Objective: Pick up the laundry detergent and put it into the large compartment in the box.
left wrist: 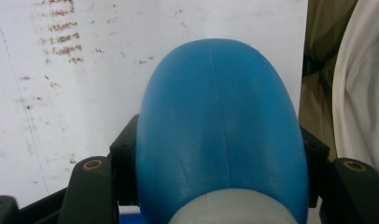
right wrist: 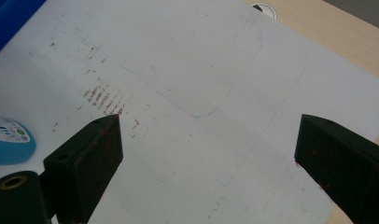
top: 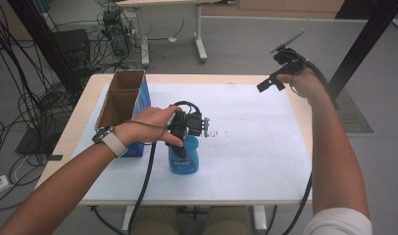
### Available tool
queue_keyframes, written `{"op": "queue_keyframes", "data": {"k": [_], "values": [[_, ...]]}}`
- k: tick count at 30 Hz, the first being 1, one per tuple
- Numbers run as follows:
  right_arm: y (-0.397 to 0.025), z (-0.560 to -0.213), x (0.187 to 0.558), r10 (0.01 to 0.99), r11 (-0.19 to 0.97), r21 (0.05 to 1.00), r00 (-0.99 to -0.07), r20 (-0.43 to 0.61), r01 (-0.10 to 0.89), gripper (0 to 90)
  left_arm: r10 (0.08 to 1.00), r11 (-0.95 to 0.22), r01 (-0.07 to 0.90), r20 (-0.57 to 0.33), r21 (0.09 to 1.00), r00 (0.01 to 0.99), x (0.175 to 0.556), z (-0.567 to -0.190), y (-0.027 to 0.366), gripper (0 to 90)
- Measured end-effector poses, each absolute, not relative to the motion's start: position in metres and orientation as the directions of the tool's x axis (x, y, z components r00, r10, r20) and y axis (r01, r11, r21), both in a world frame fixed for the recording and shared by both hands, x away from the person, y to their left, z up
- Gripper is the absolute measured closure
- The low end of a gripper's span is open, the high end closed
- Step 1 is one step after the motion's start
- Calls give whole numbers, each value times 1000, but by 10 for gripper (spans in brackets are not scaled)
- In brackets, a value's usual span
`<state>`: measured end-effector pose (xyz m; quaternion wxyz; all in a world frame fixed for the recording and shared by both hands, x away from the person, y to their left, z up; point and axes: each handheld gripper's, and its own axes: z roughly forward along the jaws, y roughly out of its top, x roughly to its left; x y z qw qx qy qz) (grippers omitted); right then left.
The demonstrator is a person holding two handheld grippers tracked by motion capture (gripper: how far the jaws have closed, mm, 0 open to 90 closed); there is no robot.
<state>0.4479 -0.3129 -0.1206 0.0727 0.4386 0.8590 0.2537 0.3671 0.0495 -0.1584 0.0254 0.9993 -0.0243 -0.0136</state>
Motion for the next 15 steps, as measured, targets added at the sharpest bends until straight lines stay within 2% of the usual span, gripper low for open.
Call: {"op": "queue_keyframes", "data": {"k": [15], "values": [[-313,-120,447,791,486,502,-604,95,715,76,-45,-998,-44,-25,51,999,367,-158,50,376]]}}
